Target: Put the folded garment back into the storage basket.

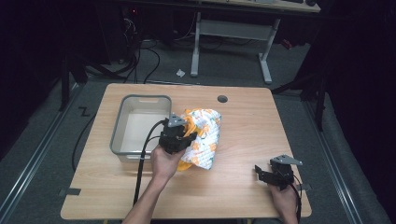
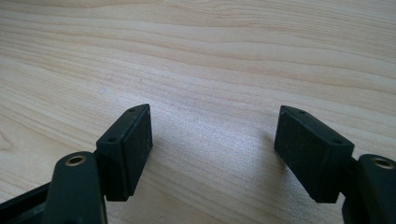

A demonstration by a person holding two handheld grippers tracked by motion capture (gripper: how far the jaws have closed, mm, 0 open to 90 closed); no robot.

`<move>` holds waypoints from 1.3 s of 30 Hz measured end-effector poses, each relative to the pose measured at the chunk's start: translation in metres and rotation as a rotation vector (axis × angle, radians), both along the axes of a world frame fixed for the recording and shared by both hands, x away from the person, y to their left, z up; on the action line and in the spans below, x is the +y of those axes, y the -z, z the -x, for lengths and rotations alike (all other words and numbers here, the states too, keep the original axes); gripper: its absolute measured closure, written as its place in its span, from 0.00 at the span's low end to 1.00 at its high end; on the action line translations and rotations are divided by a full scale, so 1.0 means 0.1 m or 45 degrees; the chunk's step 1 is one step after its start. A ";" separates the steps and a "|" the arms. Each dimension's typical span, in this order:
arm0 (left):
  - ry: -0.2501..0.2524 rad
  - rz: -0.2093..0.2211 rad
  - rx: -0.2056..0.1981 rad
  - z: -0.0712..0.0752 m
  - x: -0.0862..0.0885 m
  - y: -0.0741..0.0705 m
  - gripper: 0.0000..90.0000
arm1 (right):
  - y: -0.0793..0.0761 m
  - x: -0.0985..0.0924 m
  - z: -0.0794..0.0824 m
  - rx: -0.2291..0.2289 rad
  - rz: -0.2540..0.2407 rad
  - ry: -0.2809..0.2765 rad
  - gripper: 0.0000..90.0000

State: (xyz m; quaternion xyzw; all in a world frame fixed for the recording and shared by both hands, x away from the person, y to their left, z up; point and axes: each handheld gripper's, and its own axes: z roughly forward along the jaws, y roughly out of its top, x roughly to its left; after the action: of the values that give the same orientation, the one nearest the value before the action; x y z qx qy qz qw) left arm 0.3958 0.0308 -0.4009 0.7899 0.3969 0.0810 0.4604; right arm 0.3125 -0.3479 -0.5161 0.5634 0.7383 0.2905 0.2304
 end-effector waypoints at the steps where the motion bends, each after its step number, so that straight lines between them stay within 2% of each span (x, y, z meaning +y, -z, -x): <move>1: -0.002 0.002 0.000 0.00 0.02 -0.01 0.90 | 0.00 0.00 0.00 0.001 -0.001 0.002 0.31; 10: -0.033 0.022 -0.030 -0.01 0.18 -0.16 0.90 | 0.00 0.00 0.00 0.001 -0.001 0.002 0.31; 14: -0.051 0.013 -0.048 -0.01 0.26 -0.22 0.90 | 0.00 0.00 0.00 0.000 0.000 0.002 0.31; 24: -0.105 -0.017 -0.060 -0.05 0.47 -0.25 0.90 | 0.00 0.00 0.00 0.000 -0.001 0.002 0.31; 30: -0.143 -0.015 -0.048 -0.09 0.60 -0.25 0.90 | 0.00 0.00 0.00 0.001 -0.001 0.002 0.31; 39: -0.193 -0.025 -0.059 -0.14 0.79 -0.28 0.90 | 0.00 0.00 0.00 0.002 -0.001 0.005 0.31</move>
State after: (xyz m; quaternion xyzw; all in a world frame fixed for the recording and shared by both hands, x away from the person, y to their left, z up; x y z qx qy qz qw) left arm 0.4102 0.1099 -0.3727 0.7600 0.4439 0.1378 0.4543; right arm 0.3125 -0.3480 -0.5160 0.5650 0.7374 0.2898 0.2302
